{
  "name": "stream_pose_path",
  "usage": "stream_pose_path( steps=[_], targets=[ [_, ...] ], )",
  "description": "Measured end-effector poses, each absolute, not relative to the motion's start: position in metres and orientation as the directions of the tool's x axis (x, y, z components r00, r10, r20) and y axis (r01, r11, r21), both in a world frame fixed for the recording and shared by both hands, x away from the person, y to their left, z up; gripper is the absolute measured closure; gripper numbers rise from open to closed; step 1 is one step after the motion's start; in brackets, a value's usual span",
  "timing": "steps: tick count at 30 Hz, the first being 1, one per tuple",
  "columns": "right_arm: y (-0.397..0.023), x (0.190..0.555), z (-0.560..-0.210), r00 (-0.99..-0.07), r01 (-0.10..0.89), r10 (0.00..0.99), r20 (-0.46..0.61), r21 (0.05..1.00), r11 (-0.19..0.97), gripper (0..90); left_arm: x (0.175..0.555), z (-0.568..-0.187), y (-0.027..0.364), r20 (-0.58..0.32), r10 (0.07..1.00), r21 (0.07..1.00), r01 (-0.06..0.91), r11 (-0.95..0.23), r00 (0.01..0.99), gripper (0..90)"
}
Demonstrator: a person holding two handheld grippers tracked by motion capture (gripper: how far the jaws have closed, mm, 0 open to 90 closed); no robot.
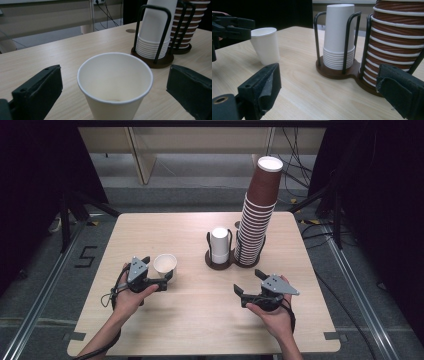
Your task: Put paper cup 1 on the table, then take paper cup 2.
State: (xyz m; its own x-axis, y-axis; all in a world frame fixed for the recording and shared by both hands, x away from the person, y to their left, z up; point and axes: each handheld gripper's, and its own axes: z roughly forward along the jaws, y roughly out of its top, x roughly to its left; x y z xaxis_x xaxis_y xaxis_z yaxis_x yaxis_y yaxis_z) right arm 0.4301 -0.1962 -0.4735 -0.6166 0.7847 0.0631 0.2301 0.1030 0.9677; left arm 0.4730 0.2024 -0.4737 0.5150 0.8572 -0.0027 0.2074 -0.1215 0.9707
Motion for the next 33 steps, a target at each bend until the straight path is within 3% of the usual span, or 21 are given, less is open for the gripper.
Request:
stream_pose_path(
  steps=[10, 21, 33],
  targets=[
    [-0.202, 0.433, -0.466, -0.599, 0.207, 0.798, 0.062, 0.975, 0.08, 7.1, 0.467, -0.457, 0.195, 0.018, 0.834, 0.984, 0.14, -0.114, 0.552, 0.0],
    [-0.21, 0.432, -0.465, -0.583, 0.232, 0.808, 0.084, 0.97, 0.067, 7.5, 0.469, -0.453, 0.191, 0.02, 0.821, 0.983, 0.136, -0.119, 0.57, 0.0],
    [-0.219, 0.438, -0.446, -0.546, 0.191, 0.836, 0.055, 0.98, 0.061, 7.8, 0.471, -0.443, 0.179, 0.033, 0.796, 0.987, 0.106, -0.122, 0.605, 2.6]
  ],
)
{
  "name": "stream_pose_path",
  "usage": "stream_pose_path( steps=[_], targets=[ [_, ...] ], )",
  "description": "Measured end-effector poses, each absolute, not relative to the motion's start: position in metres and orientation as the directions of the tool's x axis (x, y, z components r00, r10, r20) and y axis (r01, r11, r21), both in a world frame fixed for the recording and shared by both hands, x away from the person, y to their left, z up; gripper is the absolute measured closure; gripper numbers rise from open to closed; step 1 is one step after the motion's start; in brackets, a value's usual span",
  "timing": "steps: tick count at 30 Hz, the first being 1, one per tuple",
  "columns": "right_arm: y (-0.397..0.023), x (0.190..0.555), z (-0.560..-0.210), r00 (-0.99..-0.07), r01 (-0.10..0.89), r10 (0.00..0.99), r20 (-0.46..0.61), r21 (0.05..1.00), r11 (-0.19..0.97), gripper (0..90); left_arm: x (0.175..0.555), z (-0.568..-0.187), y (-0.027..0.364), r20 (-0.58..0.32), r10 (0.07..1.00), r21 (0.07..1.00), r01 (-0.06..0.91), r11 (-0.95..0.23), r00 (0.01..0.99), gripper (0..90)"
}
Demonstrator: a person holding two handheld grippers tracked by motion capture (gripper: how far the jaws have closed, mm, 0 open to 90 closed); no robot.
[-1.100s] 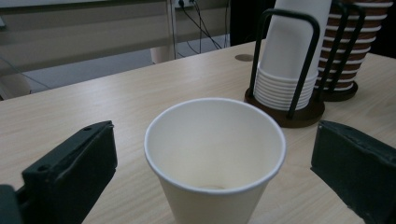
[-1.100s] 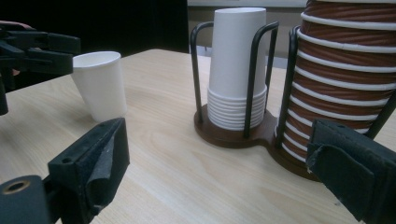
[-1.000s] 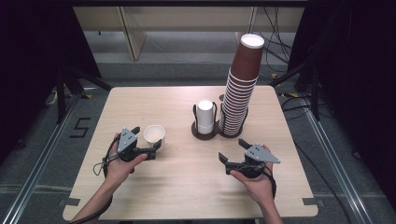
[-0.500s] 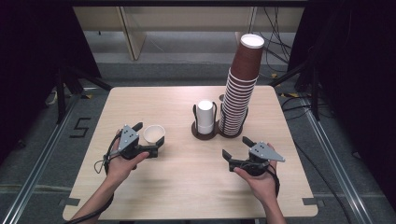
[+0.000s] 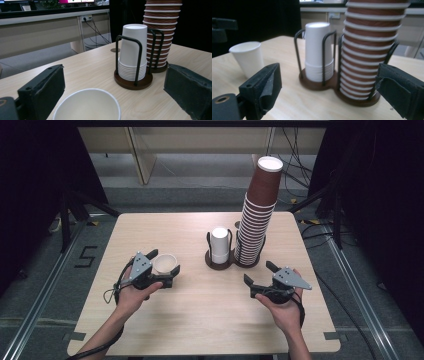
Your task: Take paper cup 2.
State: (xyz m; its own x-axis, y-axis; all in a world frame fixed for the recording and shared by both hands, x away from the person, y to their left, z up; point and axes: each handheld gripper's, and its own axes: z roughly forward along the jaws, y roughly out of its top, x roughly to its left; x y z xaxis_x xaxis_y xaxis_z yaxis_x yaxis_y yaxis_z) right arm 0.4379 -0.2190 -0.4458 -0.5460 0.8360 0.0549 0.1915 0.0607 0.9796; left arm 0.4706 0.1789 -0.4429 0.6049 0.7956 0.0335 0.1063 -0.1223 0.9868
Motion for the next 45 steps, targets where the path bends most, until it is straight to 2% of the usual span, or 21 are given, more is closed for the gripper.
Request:
stream_pose_path(
  steps=[7, 9, 18, 25, 45],
  targets=[
    [-0.226, 0.44, -0.423, -0.512, 0.144, 0.859, 0.018, 0.987, 0.066, 7.9, 0.472, -0.434, 0.167, 0.043, 0.772, 0.989, 0.084, -0.124, 0.634, 2.7],
    [-0.228, 0.442, -0.414, -0.505, 0.126, 0.863, -0.005, 0.989, 0.08, 8.0, 0.474, -0.431, 0.165, 0.075, 0.762, 0.989, 0.049, -0.139, 0.643, 2.7],
    [-0.23, 0.452, -0.377, -0.486, 0.048, 0.873, -0.043, 0.996, 0.076, 8.2, 0.477, -0.42, 0.15, 0.078, 0.745, 0.991, 0.031, -0.131, 0.662, 2.6],
    [-0.227, 0.455, -0.366, -0.484, 0.054, 0.874, -0.039, 0.996, 0.074, 8.1, 0.482, -0.407, 0.132, 0.074, 0.717, 0.994, 0.009, -0.111, 0.693, 2.5],
    [-0.231, 0.472, -0.322, -0.458, -0.009, 0.886, -0.067, 0.997, 0.071, 8.1, 0.503, -0.37, 0.071, 0.09, 0.66, 0.995, -0.042, -0.088, 0.746, 2.4]
  ],
)
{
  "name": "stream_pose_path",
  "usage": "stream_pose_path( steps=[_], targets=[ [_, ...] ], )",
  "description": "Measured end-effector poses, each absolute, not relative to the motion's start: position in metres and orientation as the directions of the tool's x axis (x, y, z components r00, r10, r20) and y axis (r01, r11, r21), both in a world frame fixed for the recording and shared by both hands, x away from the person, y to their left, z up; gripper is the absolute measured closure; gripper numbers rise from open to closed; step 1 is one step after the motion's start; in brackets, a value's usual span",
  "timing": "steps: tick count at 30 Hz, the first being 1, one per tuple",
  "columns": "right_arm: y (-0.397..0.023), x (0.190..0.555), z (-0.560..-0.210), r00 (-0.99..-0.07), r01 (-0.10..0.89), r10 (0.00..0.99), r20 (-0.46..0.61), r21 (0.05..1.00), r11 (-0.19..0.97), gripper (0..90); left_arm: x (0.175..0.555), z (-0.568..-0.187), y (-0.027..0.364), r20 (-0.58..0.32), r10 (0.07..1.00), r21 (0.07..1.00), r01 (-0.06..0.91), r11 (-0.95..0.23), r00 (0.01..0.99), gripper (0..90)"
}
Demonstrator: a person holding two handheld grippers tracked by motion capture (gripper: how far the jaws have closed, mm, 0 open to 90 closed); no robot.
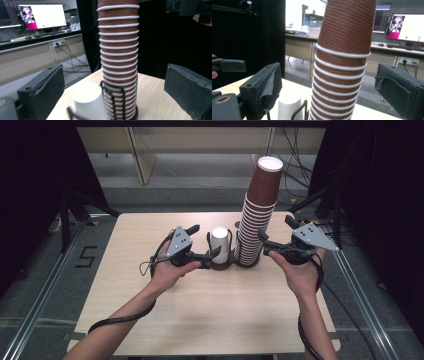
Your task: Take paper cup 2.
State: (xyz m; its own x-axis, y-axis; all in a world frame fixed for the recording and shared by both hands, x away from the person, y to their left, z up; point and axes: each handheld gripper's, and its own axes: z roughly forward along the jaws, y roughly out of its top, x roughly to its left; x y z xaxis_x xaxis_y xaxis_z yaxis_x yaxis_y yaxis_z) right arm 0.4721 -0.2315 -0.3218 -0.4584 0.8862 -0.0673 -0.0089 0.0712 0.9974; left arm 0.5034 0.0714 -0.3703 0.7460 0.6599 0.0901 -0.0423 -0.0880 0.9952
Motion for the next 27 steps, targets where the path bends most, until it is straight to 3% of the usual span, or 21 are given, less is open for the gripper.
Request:
stream_pose_path(
  steps=[27],
  targets=[
    [-0.227, 0.497, -0.283, -0.421, -0.051, 0.905, -0.06, 0.998, 0.043, 8.1, 0.542, -0.33, 0.009, 0.11, 0.66, 0.994, -0.095, -0.059, 0.743, 2.1]
  ],
)
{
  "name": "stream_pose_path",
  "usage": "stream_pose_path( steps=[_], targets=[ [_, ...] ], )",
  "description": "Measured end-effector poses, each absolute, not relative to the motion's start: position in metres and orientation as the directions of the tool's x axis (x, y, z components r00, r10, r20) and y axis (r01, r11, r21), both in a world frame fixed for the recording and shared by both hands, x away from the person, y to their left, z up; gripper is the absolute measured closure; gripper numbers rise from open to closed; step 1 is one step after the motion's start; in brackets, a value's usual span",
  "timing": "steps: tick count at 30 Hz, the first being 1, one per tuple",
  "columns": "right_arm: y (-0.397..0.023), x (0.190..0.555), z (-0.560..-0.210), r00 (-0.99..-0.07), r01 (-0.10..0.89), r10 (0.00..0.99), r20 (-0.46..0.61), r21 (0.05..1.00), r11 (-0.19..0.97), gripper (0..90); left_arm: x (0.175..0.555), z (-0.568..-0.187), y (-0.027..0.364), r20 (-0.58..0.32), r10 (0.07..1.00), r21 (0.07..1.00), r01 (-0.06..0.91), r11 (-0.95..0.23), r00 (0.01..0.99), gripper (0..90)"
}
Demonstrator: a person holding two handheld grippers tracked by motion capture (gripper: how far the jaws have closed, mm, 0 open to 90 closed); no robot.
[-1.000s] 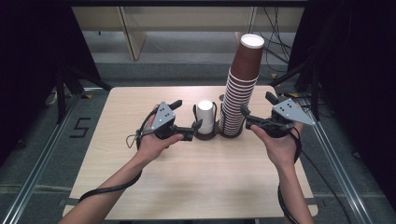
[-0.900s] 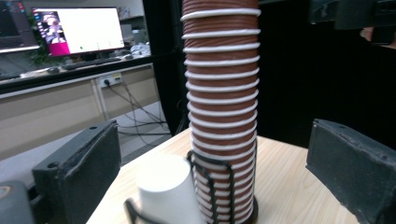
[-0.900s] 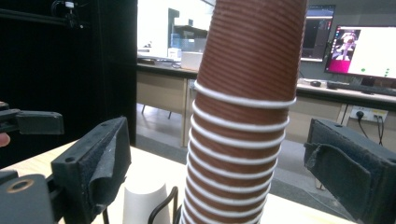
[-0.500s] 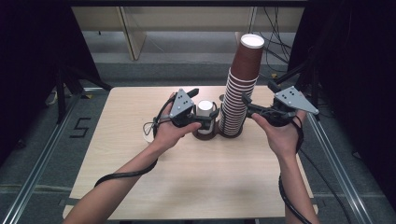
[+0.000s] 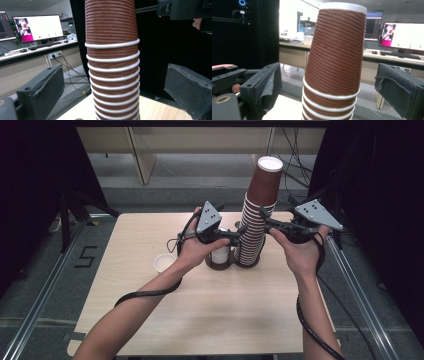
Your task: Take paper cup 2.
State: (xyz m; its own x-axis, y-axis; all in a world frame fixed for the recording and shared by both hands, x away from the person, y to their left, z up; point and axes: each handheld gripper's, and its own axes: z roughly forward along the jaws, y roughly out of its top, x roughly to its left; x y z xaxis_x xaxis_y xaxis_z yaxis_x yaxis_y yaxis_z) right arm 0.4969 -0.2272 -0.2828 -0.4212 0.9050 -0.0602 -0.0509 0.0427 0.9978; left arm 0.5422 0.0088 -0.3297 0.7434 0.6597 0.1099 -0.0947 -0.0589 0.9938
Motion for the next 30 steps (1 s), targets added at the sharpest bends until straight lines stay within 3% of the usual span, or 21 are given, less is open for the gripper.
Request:
stream_pose_path(
  steps=[16, 30],
  targets=[
    [-0.23, 0.504, -0.272, -0.412, -0.057, 0.91, -0.043, 0.998, 0.022, 8.1, 0.561, -0.326, -0.015, 0.072, 0.639, 0.994, -0.107, 0.016, 0.766, 2.1],
    [-0.226, 0.515, -0.265, -0.407, -0.053, 0.912, -0.052, 0.998, 0.033, 8.1, 0.575, -0.331, -0.03, 0.087, 0.656, 0.995, -0.095, -0.023, 0.75, 2.5]
  ],
)
